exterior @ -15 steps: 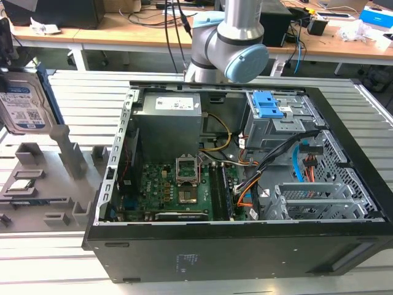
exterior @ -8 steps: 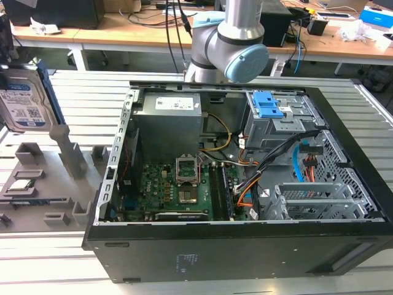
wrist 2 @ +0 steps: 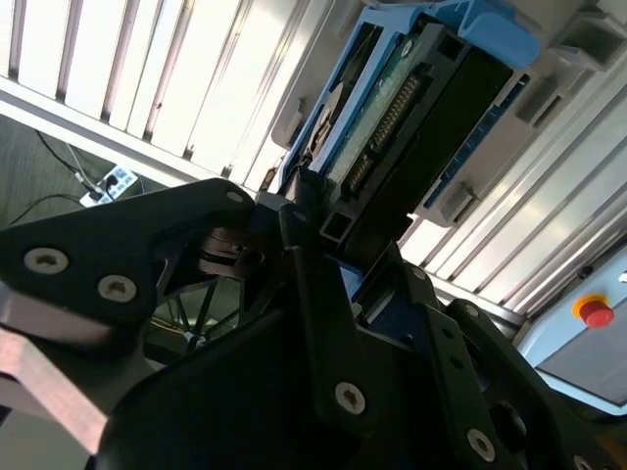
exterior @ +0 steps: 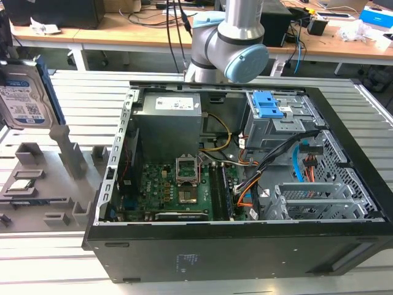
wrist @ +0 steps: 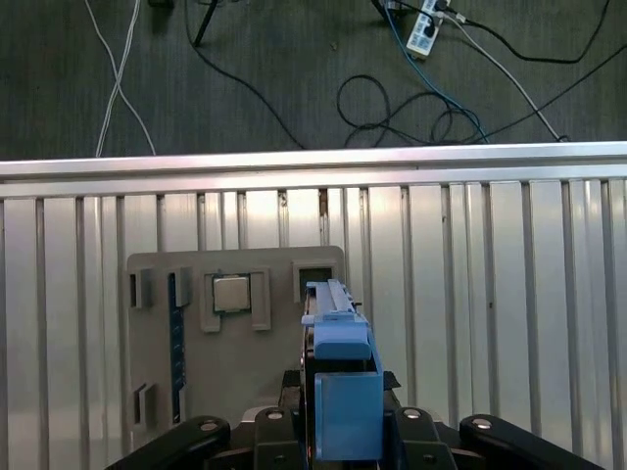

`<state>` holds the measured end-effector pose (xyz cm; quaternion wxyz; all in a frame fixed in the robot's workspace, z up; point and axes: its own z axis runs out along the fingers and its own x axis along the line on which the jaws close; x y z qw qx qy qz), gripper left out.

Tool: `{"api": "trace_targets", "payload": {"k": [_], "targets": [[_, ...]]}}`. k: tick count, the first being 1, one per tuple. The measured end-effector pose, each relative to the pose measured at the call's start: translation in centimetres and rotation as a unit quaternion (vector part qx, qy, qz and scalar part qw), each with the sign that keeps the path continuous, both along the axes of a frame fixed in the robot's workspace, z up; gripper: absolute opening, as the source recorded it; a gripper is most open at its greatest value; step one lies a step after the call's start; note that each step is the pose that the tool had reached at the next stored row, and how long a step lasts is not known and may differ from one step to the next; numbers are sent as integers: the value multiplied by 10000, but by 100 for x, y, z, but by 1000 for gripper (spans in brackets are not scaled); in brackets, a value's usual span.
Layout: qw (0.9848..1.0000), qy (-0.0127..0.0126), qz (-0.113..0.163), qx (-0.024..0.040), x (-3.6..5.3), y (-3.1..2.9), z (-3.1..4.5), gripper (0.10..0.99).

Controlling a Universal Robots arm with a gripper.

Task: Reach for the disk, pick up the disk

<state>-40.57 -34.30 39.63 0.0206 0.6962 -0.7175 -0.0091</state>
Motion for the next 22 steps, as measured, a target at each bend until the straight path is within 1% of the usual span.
{"api": "trace_targets", "payload": {"k": [2,4,8,11,12,16,22], "targets": [[10000,0,0,0,0,0,39,369],[10000,0,0,0,0,0,150,369],[10000,0,0,0,0,0,285,369],[10000,0,0,0,2,0,407,369],[10000,0,0,0,2,0,436,369],[10000,0,0,0,4,0,506,369],[10000,0,0,0,7,0,634,369]]}}
